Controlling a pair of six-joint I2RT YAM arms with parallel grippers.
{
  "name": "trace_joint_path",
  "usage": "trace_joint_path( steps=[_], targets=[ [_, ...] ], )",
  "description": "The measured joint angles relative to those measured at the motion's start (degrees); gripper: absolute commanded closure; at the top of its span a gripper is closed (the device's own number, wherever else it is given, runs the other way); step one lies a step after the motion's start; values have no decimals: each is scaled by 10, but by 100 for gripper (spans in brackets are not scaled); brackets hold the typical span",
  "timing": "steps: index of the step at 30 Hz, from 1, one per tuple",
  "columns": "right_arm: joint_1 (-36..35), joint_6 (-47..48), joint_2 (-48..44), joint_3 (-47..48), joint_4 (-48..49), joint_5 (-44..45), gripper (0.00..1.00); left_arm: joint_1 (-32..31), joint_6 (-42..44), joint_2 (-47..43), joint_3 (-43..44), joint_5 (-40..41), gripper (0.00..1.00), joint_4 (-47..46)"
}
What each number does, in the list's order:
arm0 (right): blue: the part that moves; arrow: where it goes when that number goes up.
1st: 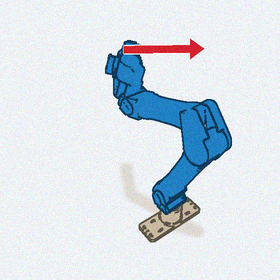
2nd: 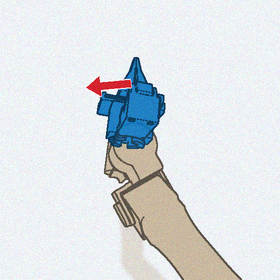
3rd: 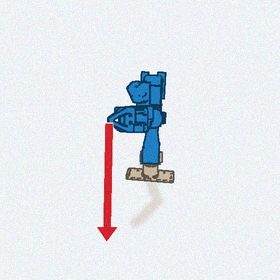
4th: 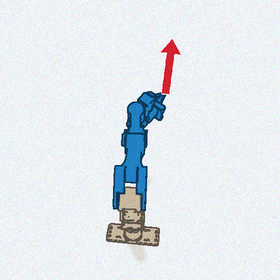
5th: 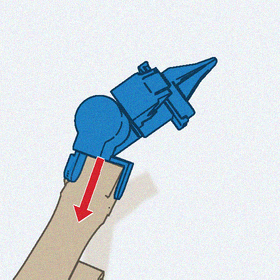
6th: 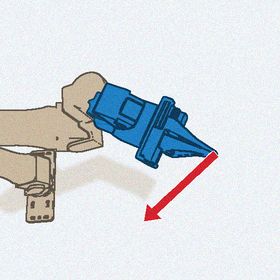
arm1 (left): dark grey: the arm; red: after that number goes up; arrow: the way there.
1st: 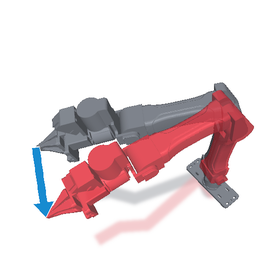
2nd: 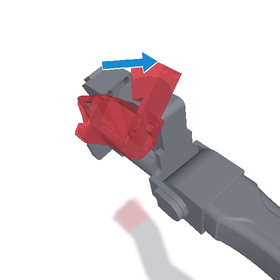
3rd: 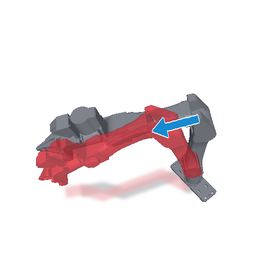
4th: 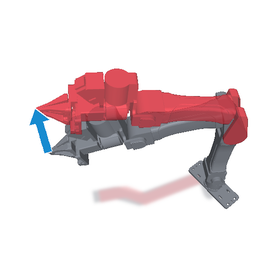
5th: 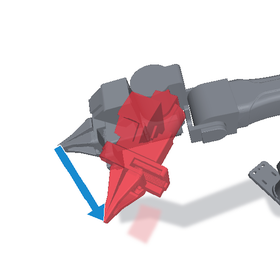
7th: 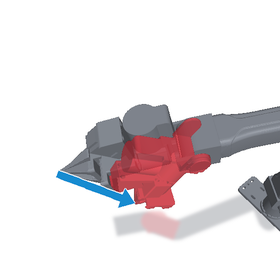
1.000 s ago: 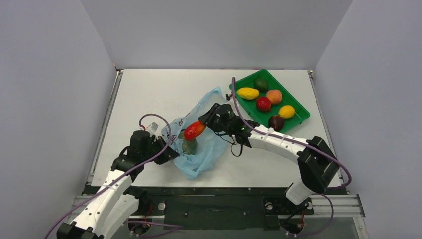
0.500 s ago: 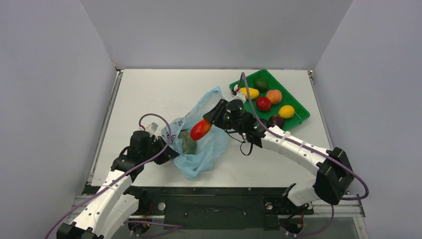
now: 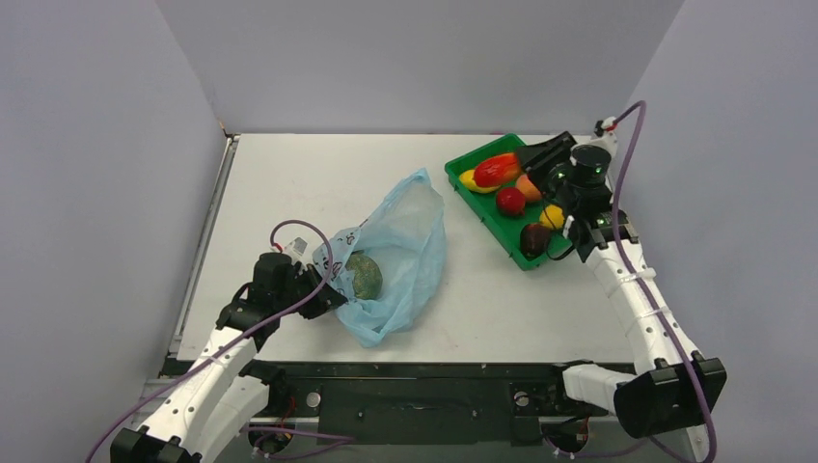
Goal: Take the fake fruits out of the plastic bag
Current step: Place the fake fruit in the bin.
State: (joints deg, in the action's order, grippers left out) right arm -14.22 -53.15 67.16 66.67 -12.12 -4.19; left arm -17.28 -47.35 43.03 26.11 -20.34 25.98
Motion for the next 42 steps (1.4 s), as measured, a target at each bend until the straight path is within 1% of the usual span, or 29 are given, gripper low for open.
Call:
trace_joint_path(
  steps=[3,7,13,16,19,23,31,35,39,42],
  targets=[
    [78,-8,25,-2,-1,14,100,0,0,1,0,0,100,0],
    [129,-11,78,-9,0,61,100,0,0,-1,0,0,100,3],
    [142,41,188,2,-15,155,100,0,0,-6,0,0,100,9],
    [142,76,221,8,-24,191,100,0,1,-6,0,0,100,10],
    [141,112,231,8,-32,223,100,0,1,-5,0,0,100,9],
    [129,160,237,9,-29,270,100,0,1,1,0,0,100,7],
    [52,226,274,10,-13,364,97,0,1,10,0,-5,100,8],
    [24,248,290,10,-5,396,97,0,2,10,0,-5,100,8],
    [2,269,300,10,3,432,94,0,2,10,0,-5,100,8],
    [-19,294,302,10,12,469,89,0,2,10,0,-5,100,8]
  ],
)
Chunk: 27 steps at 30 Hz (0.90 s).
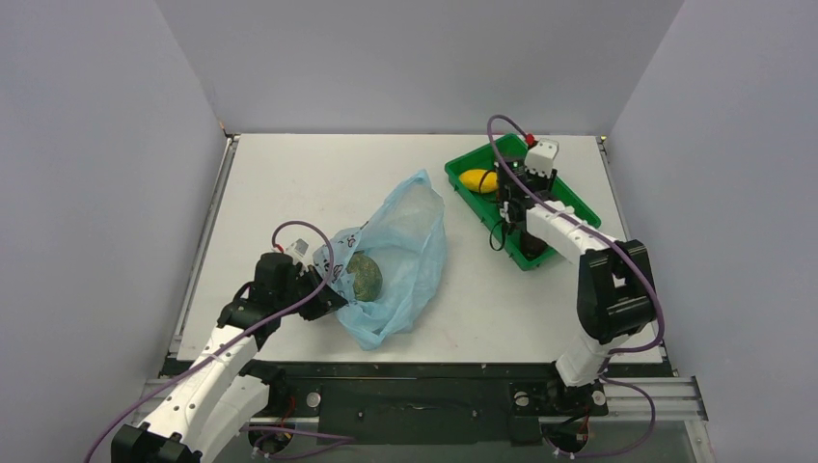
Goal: Take the fake fruits out of the plastic bag
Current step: Place the fake fruit in the bin.
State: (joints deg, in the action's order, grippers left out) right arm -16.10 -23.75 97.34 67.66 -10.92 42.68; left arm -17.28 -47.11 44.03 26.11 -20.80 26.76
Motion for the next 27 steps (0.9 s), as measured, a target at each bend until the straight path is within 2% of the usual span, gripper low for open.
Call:
trace_joint_path(
  steps=[3,7,9,13,17,27],
  targets=[
    [-29,30,1,0,13,40,84,0,0,0,0,0,100,0],
    [-62,59,12,0,24,82,71,0,0,0,0,0,100,0],
    [-75,67,24,0,27,95,61,0,0,0,0,0,100,0],
    [-84,68,48,2,21,110,32,0,0,-1,0,0,100,1],
    [-83,68,52,3,5,113,26,0,3,-3,0,0,100,3],
    [-83,64,26,15,-28,95,27,0,4,-4,0,0,100,4]
  ],
)
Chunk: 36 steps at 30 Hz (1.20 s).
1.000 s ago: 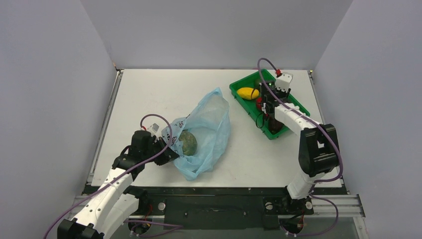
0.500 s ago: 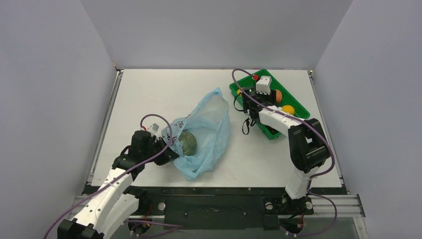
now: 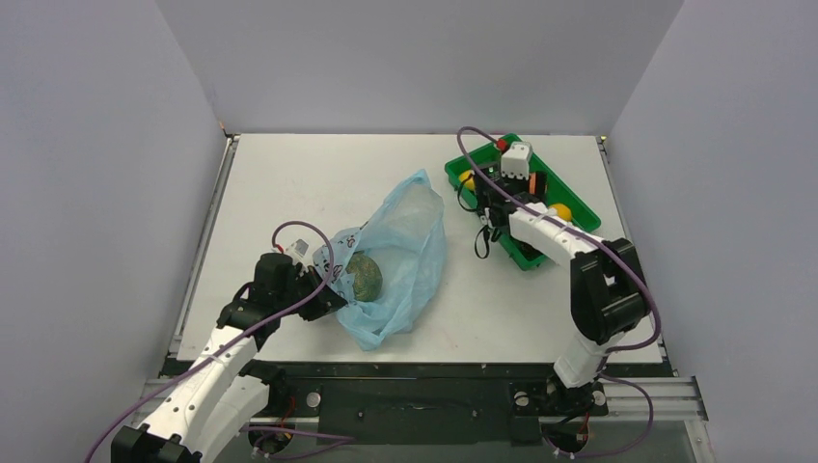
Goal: Take the fake fruits out of the plastic bag
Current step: Place the fake fruit in the bin, then adjust the fake fruit in the plastic bag.
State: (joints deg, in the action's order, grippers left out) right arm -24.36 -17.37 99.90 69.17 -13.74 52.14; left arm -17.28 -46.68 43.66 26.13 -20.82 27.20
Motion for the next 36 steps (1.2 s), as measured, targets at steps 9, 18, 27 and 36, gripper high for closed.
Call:
trace_joint_path(
  steps=[9,18,27,36],
  targets=[
    [-7,-59,-136,-15,-38,-146,29,0,0,-4,0,0,100,0],
    [-65,-91,-284,-124,-20,-417,29,0,-3,-19,-1,0,100,0],
    [-299,-83,-291,-127,54,-516,30,0,-5,-59,-2,2,100,27],
    [-453,-36,-106,-26,53,-432,32,0,-24,-120,-23,3,100,56]
  ],
)
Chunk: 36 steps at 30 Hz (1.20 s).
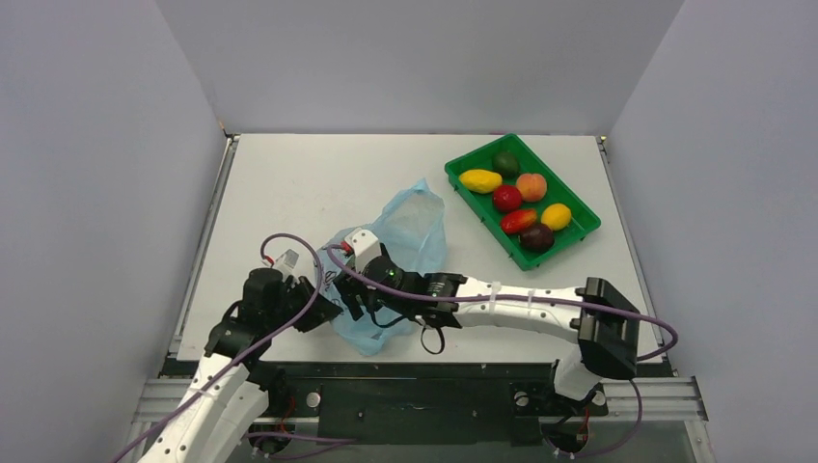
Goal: Take the fake fruits out of the plastic bag
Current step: Adjust the fake fruit in the plastic bag.
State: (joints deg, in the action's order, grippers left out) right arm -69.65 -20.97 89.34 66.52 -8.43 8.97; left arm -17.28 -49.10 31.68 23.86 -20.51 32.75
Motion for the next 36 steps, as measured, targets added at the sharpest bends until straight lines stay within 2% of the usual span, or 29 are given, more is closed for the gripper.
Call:
trace_joint_path(
  steps=[9,21,25,31,36],
  targets=[
    [-17,30,102,62,-42,116,31,0,0,-43,16,26,100,73],
    [-13,26,160,106,-43,170,31,0,9,-39,42,47,100,110],
    [11,-7,166,86,-18,163,32,0,16,-24,42,49,100,109],
    [97,-42,139,-9,17,125,33,0,20,-20,42,56,100,110],
    [179,-59,97,-82,32,27,34,0,23,-19,42,57,100,110]
  ],
)
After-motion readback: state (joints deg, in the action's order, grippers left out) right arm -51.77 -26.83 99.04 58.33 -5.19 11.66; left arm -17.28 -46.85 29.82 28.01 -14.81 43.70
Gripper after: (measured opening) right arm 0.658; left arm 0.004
